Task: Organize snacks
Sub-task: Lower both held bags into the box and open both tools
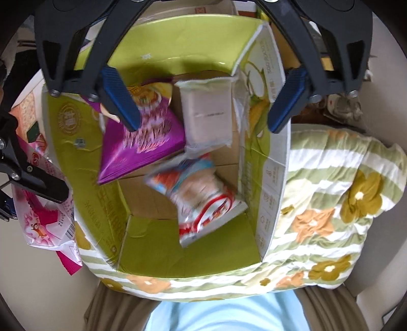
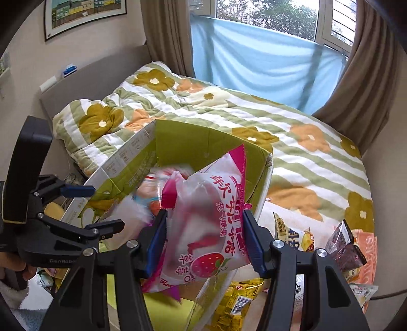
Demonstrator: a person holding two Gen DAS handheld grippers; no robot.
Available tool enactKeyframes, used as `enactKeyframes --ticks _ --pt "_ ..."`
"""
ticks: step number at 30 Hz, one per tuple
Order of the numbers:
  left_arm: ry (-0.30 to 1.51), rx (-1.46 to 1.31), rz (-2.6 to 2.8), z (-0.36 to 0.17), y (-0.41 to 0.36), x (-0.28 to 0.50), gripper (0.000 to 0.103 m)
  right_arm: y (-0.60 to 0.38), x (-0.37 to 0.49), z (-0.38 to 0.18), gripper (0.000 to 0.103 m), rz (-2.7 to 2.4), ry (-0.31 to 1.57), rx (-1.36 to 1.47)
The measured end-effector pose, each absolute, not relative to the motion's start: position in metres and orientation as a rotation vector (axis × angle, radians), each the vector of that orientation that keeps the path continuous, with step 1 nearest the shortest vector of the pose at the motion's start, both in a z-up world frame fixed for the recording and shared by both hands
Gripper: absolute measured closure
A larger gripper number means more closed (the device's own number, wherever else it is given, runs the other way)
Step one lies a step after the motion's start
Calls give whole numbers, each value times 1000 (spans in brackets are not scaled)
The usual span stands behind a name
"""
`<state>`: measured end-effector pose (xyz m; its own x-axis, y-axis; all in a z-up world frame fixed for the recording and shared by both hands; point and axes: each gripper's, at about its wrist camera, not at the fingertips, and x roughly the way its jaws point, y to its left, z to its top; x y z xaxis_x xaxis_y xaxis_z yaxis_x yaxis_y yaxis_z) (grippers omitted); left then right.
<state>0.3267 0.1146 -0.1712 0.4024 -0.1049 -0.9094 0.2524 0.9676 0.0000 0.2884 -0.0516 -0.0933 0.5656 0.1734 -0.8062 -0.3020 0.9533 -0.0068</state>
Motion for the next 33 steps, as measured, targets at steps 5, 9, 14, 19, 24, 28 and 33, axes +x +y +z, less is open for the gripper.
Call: enactKeyframes --ticks 5,9,14,19,24,28,33 --pt "1159 94 -225 -177 126 323 3 -51 293 -99 50 280 953 -137" --pt "1170 51 -196 -175 132 322 3 -50 301 -98 50 306 952 -155" --pt "1156 26 -182 -169 131 323 3 -48 323 -100 50 329 952 -136" --pt "1154 28 -181 -169 130 328 3 -50 343 -111 42 353 982 -44" --pt "1159 28 -187 -173 130 327 3 -52 338 -110 9 347 937 -12" --pt "1181 30 -204 -179 129 328 3 -49 328 -115 8 341 953 -19" --pt "1164 51 -222 -174 127 324 3 -52 319 -112 8 326 946 -5"
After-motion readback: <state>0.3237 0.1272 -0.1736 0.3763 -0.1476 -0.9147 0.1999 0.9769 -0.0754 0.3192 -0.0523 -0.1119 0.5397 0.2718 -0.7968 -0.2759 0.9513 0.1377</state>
